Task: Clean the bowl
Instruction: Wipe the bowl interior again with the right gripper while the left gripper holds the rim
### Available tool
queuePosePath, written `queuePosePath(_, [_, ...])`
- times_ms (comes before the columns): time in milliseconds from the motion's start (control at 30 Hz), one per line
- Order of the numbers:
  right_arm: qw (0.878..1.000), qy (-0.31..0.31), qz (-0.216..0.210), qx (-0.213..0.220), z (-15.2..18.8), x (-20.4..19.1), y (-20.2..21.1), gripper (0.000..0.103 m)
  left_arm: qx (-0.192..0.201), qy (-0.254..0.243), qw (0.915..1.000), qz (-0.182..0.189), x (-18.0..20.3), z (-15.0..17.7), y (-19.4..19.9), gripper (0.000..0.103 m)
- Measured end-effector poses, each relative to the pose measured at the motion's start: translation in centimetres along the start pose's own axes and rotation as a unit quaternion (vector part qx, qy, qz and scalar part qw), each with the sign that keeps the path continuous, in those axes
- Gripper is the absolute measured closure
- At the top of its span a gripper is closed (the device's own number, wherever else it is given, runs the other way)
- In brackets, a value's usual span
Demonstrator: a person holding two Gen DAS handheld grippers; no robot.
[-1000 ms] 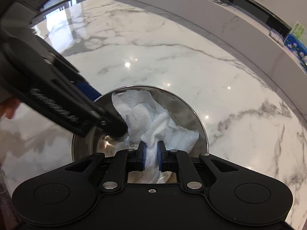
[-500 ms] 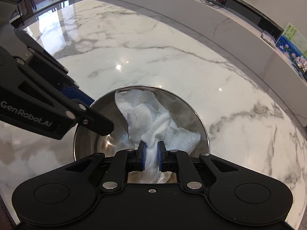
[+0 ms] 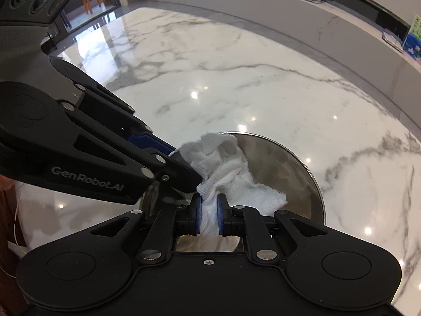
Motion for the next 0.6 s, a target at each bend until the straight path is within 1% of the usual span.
queuePosePath(67, [1.0, 0.012, 0.017, -0.006, 0.03, -0.27, -0.09, 0.093, 0.0, -0.002, 1.0, -0.002, 0.07, 0.0, 0.02, 0.087])
queuePosePath(167, [0.999, 0.021, 0.032, -0.012, 0.05, -0.48, -0.1, 0.093, 0.003, -0.008, 0.9999, -0.012, 0.2, -0.02, 0.07, 0.087])
queuePosePath(367, [0.997, 0.034, 0.071, -0.023, 0.29, -0.36, -0.14, 0.093, 0.002, -0.01, 0.9999, -0.009, 0.17, 0.0, 0.15, 0.087])
queuePosePath(533, [0.991, 0.056, 0.117, -0.023, 0.59, -0.46, -0.03, 0.093, 0.0, -0.009, 0.9999, -0.007, 0.07, -0.04, 0.11, 0.087])
queuePosePath(600, [0.99, 0.065, 0.125, -0.02, 0.65, -0.77, 0.0, 0.094, 0.001, -0.009, 0.9999, -0.009, 0.05, -0.05, 0.09, 0.087])
Point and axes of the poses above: each gripper's, at about its wrist camera, not at the fingertips, and y roughly against the way its jaws point, x to its right, z to its underside, the point moved 1 cm from there along -y, roughly the way its jaws point, and after that the axes turned 2 degrees about x, right-handed, at the moved point
